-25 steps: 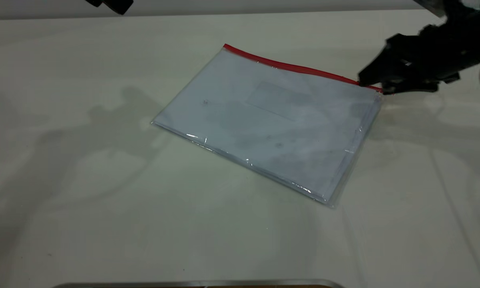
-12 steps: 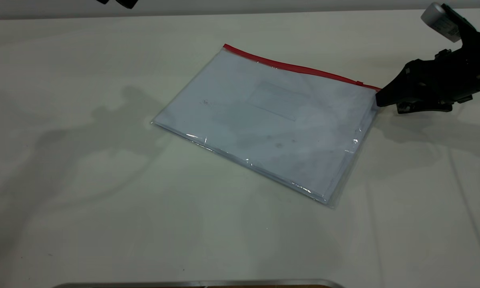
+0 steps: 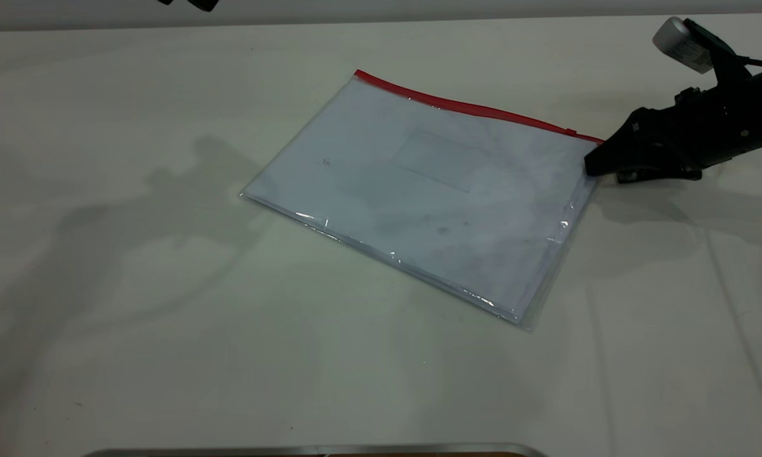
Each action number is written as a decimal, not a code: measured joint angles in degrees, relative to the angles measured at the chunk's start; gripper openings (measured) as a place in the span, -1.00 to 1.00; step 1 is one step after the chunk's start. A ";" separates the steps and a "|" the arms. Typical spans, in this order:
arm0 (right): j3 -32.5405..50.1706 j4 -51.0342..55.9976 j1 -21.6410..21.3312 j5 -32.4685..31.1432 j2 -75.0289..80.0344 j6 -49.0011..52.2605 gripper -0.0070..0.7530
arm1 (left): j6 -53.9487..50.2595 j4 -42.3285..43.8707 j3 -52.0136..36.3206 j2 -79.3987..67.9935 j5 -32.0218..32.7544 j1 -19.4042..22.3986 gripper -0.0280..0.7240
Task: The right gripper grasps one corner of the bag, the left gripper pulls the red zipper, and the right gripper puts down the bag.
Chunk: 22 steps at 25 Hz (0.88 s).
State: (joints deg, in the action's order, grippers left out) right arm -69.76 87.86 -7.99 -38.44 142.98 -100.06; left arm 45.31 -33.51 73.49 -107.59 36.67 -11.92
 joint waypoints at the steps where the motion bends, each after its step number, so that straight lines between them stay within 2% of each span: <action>1: 0.00 0.80 0.00 -0.38 0.07 -0.77 0.55 | 0.00 -0.07 0.00 0.00 -0.15 0.00 0.64; 12: -0.07 8.35 0.00 -3.01 2.15 -7.74 0.55 | -0.24 -0.26 0.00 0.00 -1.50 0.00 0.64; 22: -1.22 10.98 0.00 -12.24 5.14 -10.45 0.52 | -0.24 -0.32 0.00 0.00 -1.72 0.00 0.64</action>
State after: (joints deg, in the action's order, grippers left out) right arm -70.98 98.84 -7.99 -50.69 148.12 -110.51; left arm 45.07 -33.83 73.49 -107.59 34.95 -11.92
